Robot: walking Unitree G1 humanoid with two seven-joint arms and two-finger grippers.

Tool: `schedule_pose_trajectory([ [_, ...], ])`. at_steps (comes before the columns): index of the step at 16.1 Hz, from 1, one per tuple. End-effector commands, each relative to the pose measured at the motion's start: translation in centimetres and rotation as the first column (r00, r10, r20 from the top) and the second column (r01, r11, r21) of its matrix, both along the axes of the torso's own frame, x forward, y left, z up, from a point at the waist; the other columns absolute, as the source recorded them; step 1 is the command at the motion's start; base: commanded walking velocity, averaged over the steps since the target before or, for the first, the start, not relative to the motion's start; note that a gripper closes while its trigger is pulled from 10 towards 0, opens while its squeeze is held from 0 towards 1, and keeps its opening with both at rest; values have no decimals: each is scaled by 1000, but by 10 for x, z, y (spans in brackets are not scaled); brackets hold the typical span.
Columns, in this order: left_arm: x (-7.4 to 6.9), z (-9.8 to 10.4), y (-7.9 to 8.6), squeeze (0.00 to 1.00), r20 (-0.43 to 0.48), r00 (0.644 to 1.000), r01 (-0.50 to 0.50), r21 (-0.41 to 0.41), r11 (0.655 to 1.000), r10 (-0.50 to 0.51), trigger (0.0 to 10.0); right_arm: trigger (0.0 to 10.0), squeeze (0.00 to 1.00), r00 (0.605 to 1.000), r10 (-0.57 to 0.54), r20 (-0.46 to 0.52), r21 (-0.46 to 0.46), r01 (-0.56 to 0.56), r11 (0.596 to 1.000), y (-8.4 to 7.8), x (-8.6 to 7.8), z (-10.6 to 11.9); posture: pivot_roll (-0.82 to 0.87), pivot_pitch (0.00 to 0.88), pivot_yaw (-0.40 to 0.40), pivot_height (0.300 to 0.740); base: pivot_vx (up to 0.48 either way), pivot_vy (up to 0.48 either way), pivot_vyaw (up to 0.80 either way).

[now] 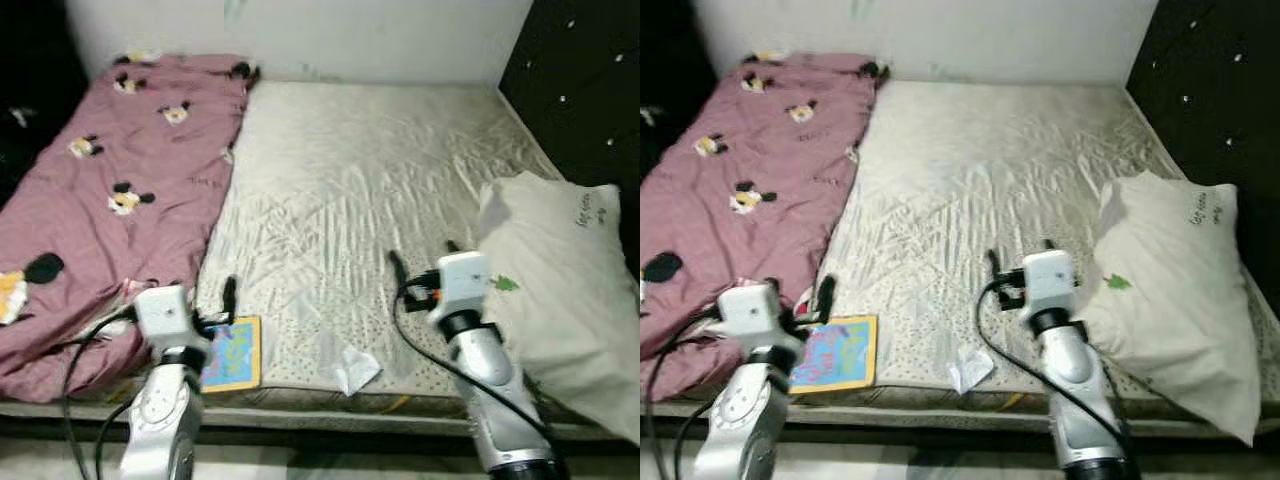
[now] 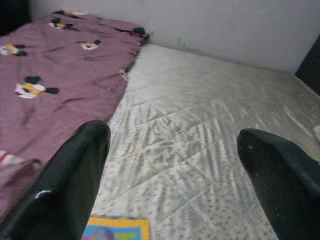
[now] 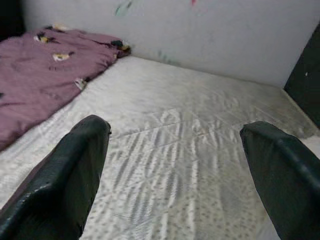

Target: Clean up the room

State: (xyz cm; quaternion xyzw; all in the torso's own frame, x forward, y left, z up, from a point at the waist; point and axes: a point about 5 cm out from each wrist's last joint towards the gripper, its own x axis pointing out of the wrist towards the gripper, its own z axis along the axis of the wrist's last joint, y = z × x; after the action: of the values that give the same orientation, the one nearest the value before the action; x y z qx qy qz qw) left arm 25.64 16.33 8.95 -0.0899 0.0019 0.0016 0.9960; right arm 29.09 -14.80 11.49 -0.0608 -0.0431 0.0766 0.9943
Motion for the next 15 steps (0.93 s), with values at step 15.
schedule_pose_trajectory([
  [15, -3, -8, 3, 0, -35, 999, -35, 43, 998, 37, 10000, 10000, 0, 1000, -29, 0, 32, 29, 999, 3, 6, -4, 35, 24, 6, 740, 73, 0, -160],
])
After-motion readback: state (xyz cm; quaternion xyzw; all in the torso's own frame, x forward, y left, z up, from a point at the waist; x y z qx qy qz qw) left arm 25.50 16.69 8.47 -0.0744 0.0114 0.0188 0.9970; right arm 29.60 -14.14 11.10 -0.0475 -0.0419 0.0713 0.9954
